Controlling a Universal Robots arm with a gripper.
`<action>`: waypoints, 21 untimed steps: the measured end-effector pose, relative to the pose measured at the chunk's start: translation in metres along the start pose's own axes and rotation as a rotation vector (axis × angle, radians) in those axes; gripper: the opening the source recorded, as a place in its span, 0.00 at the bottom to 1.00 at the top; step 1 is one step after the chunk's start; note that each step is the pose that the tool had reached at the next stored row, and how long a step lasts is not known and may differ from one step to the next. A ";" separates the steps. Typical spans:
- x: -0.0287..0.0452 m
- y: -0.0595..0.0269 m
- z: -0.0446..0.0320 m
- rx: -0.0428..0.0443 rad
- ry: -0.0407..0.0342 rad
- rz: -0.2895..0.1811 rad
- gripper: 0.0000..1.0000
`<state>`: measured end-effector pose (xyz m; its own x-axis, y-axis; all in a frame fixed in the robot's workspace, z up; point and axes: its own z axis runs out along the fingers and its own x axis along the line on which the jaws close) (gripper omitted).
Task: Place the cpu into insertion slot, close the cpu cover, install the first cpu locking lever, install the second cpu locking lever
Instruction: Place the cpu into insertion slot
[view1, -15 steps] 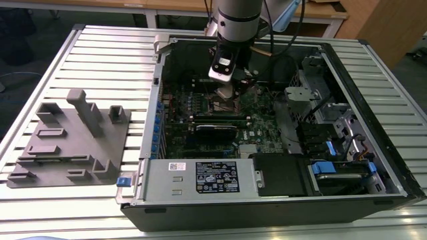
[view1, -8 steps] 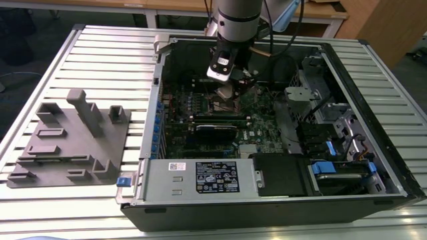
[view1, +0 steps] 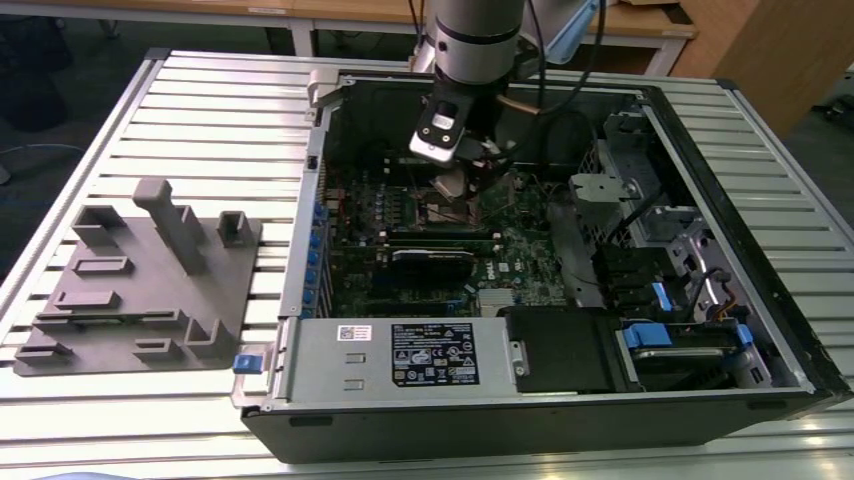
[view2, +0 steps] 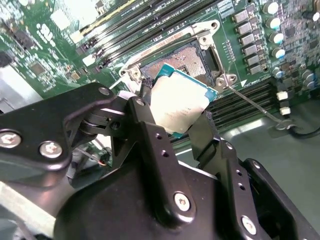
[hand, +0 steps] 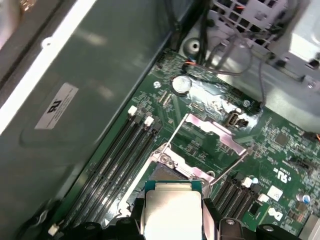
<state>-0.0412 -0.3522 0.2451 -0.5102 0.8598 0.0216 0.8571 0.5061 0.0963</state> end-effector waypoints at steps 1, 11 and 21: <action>0.0000 0.0000 0.0001 -0.0004 -0.0010 0.011 0.54; 0.0001 0.0001 0.0003 -0.0008 -0.0039 0.040 0.54; 0.0001 0.0000 0.0007 -0.0024 -0.0102 0.106 0.54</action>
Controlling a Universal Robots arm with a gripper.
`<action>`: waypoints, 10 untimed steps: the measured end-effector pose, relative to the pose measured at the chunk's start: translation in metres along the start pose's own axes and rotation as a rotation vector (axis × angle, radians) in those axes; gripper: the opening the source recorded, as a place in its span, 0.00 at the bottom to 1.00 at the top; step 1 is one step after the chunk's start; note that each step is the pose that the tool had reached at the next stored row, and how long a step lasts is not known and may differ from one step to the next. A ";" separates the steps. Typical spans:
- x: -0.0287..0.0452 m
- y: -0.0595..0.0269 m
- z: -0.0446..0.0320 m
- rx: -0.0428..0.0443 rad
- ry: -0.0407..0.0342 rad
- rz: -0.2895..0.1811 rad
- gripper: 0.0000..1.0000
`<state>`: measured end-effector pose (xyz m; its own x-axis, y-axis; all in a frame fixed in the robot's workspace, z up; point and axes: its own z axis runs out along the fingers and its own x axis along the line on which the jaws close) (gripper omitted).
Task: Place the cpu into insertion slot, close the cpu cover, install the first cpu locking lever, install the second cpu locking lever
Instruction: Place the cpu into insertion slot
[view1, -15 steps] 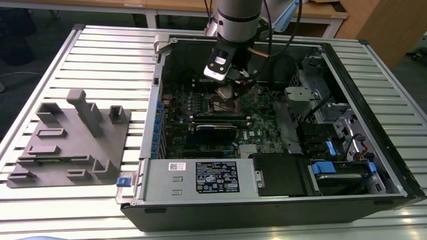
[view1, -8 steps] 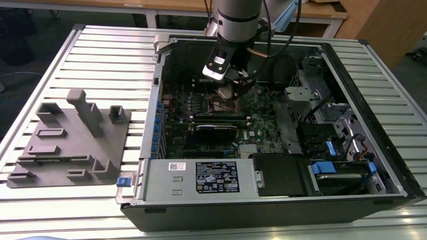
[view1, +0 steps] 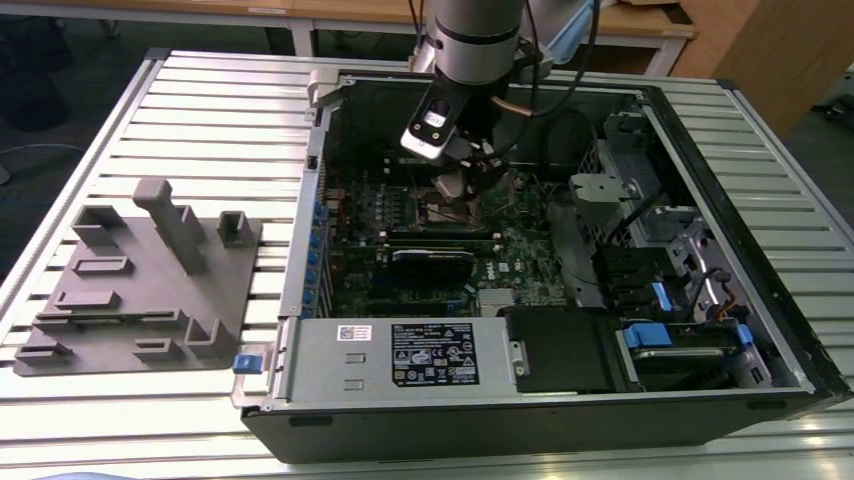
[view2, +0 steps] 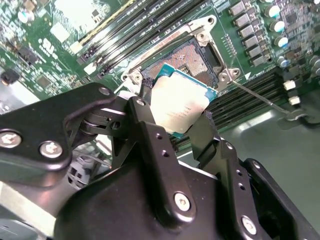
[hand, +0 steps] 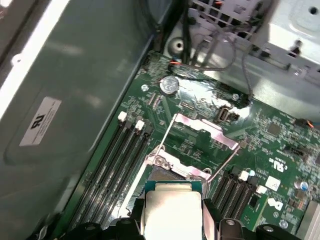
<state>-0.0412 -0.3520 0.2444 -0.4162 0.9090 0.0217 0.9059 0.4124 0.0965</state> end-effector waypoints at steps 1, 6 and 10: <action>0.0000 0.0000 0.0001 -0.0005 -0.0018 0.020 0.54; 0.0000 0.0000 0.0006 -0.0023 -0.0106 0.109 0.54; 0.0000 -0.0001 0.0011 -0.0038 -0.0177 0.182 0.54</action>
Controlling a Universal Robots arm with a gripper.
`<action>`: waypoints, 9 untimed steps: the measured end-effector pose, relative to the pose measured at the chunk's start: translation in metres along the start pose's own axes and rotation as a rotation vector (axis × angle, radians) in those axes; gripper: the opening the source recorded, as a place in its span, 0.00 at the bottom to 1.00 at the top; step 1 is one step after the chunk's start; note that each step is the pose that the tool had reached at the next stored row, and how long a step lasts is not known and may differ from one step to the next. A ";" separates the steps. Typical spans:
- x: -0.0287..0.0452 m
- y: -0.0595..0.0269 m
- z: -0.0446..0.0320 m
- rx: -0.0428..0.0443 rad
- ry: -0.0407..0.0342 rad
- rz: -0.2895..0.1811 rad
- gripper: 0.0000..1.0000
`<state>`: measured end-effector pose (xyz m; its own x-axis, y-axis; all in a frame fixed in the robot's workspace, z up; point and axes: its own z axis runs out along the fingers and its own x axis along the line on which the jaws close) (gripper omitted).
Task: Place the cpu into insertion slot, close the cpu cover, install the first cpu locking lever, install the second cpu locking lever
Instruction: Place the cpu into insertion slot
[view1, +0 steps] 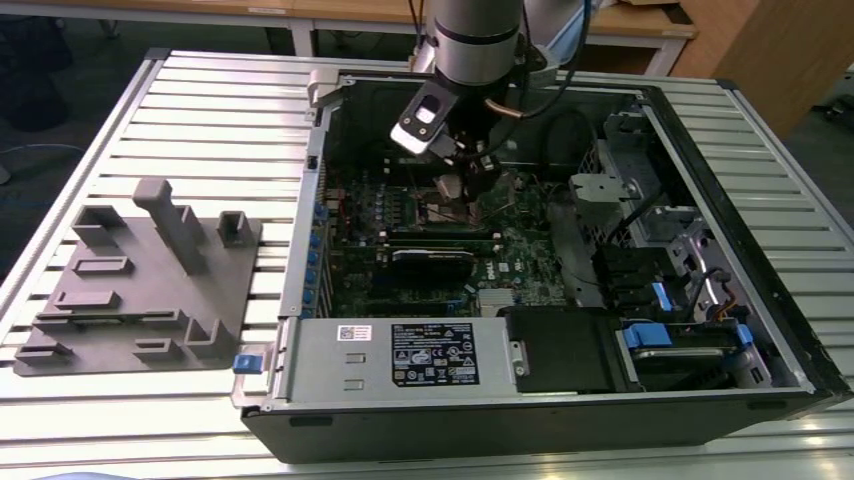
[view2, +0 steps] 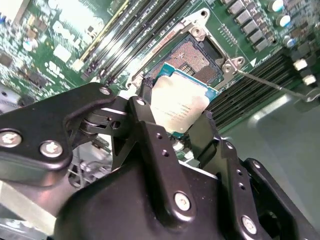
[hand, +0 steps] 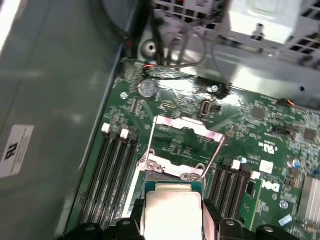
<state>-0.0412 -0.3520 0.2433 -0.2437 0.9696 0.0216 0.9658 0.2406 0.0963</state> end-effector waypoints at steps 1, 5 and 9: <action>0.0000 0.0000 0.0001 -0.0004 -0.0017 0.018 0.54; 0.0000 -0.0001 0.0007 -0.0020 -0.0086 0.090 0.54; 0.0000 -0.0001 0.0012 -0.0034 -0.0158 0.162 0.54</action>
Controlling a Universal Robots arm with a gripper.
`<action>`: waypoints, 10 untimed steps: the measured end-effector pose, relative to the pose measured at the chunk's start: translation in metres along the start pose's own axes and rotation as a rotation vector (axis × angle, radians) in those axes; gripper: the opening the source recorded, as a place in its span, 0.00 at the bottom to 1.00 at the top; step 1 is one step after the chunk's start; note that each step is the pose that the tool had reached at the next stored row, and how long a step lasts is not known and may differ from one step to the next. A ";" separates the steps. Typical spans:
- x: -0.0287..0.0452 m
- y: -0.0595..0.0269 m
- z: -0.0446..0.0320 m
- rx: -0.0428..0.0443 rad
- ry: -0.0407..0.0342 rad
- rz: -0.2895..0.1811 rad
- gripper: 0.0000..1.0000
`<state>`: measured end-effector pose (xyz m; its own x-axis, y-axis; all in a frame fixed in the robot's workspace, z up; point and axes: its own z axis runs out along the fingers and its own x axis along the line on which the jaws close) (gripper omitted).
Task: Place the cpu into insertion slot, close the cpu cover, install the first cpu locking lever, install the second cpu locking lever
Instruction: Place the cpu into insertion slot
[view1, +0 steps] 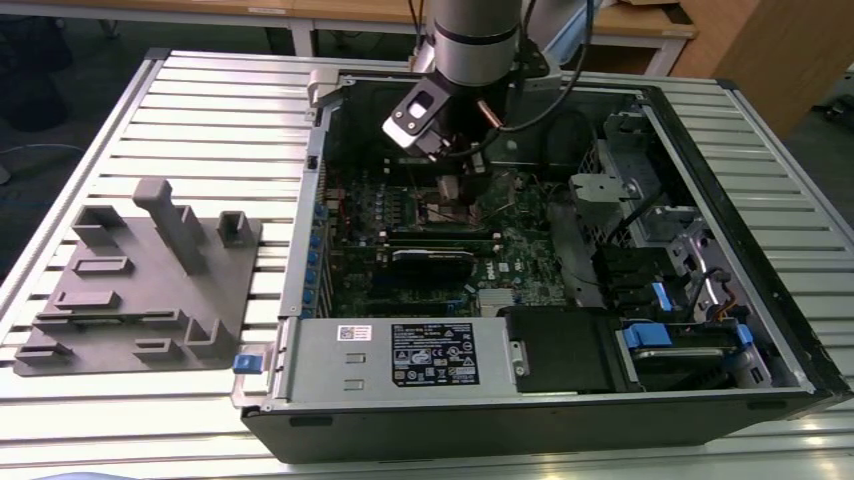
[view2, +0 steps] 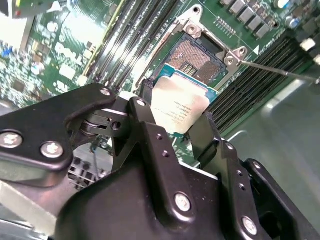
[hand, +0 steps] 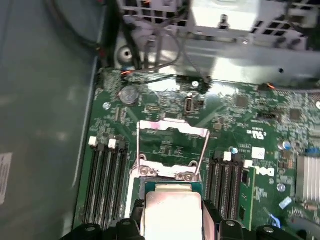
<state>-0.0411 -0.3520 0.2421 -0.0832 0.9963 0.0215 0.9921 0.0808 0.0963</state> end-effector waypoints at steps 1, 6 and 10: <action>0.0000 0.0000 0.0001 -0.0004 -0.0018 0.018 0.54; 0.0000 -0.0001 0.0005 -0.0014 -0.0058 0.061 0.54; 0.0001 -0.0005 0.0010 -0.0016 -0.0058 0.062 0.54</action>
<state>-0.0416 -0.3519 0.2411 -0.0214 0.9995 0.0217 0.9951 0.0192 0.0965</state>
